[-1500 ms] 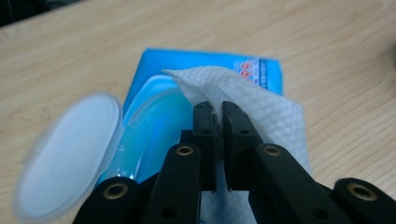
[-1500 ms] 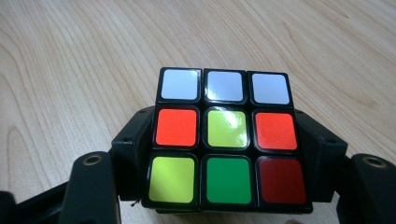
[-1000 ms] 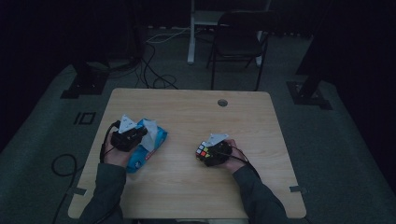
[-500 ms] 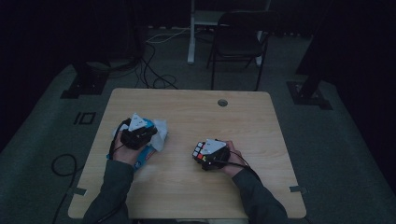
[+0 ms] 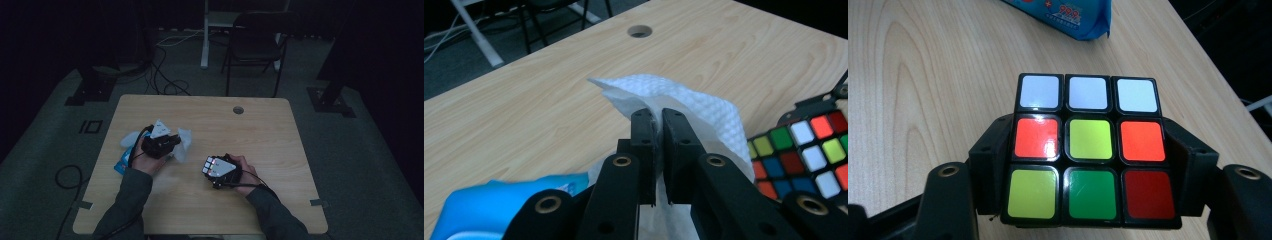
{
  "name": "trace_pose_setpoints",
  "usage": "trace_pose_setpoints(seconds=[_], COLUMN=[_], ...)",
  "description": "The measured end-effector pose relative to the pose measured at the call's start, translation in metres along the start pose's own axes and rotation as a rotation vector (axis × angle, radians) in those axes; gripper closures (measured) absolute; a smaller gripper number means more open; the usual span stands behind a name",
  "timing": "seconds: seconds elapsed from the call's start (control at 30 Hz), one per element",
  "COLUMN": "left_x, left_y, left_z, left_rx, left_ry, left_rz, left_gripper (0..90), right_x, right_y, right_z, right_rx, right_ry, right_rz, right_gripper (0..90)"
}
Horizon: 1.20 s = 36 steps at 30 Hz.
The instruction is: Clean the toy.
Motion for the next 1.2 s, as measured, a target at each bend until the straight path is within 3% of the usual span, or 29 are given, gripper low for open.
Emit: trace_pose_setpoints(seconds=[0.33,0.73,0.97,1.2], left_x=[-0.011,-0.019,-0.026,-0.015], left_y=[0.019,0.046,0.062,0.069], left_z=[-0.017,-0.042,-0.054,-0.066], left_rx=[0.058,0.136,0.202,0.250], left_ry=[-0.002,-0.019,-0.001,-0.044], left_rz=[-0.030,-0.062,-0.057,-0.055], left_gripper=[85.6,85.4,85.4,85.2], right_x=[-0.003,-0.011,-0.014,-0.014], right_y=[-0.009,-0.015,-0.017,-0.014], right_z=[0.001,0.003,0.005,0.009], right_rx=[0.013,0.009,0.035,0.088], right_ry=[0.006,0.050,0.063,0.056], right_rz=[0.059,0.048,0.075,0.126], right_gripper=[33.6,33.6,33.6,33.6])
Point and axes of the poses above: each handheld gripper's, and its own axes: z roughly backward along the jaws, x roughly out of its underside, y roughly to its right, the point moved 7 cm from there along -z, roughly forward along the jaws, and after that the axes turned 6 degrees about x, right-handed, at the moved point
